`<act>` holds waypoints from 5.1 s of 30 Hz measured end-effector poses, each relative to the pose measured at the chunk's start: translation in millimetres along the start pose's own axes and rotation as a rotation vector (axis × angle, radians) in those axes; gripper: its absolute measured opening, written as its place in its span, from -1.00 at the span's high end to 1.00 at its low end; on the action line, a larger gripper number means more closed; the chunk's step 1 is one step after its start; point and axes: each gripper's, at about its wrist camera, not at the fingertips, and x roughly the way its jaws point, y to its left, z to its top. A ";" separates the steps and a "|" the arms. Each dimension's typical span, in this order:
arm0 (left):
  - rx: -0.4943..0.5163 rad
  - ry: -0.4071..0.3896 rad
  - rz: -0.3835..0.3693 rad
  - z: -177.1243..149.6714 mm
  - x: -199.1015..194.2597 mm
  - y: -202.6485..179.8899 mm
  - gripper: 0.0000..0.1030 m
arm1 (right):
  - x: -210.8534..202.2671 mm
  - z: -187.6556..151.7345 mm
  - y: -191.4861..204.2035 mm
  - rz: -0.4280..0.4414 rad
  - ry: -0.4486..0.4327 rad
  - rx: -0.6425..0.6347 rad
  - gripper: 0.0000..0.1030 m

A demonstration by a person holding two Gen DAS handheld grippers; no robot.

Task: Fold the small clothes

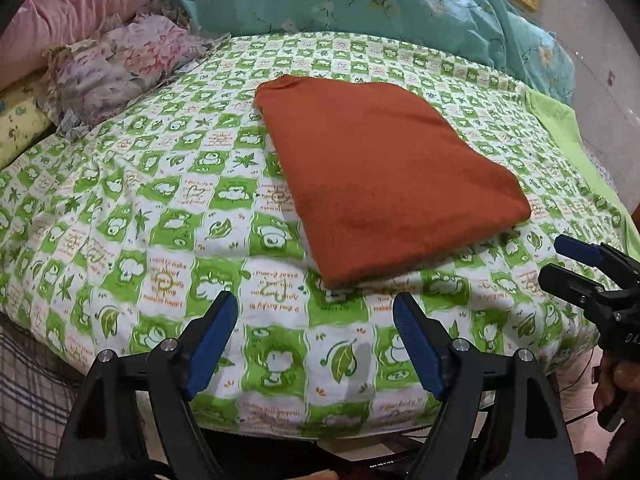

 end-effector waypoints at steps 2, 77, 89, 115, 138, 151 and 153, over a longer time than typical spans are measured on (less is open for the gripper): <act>-0.009 0.003 -0.003 -0.4 -0.6 0.9 -0.58 | 0.5 -0.6 0.6 0.003 0.005 0.000 -0.69; 0.110 -0.048 0.159 68.5 24.6 -10.8 -0.87 | 47.8 69.8 6.6 0.028 0.040 -0.054 -0.90; 0.108 -0.044 0.158 66.7 26.7 -11.6 -0.87 | 50.0 68.5 6.1 0.029 0.043 -0.048 -0.90; 0.110 -0.038 0.155 69.7 29.0 -12.1 -0.87 | 50.1 70.2 6.3 0.031 0.043 -0.047 -0.90; 0.118 -0.041 0.156 72.6 29.0 -12.2 -0.87 | 46.9 74.3 8.9 0.029 0.037 -0.047 -0.91; 0.118 -0.044 0.148 73.4 26.7 -12.7 -0.87 | 46.6 74.2 9.5 0.031 0.037 -0.044 -0.91; 0.119 -0.045 0.148 73.7 26.8 -12.7 -0.87 | 46.7 74.5 9.8 0.030 0.037 -0.045 -0.91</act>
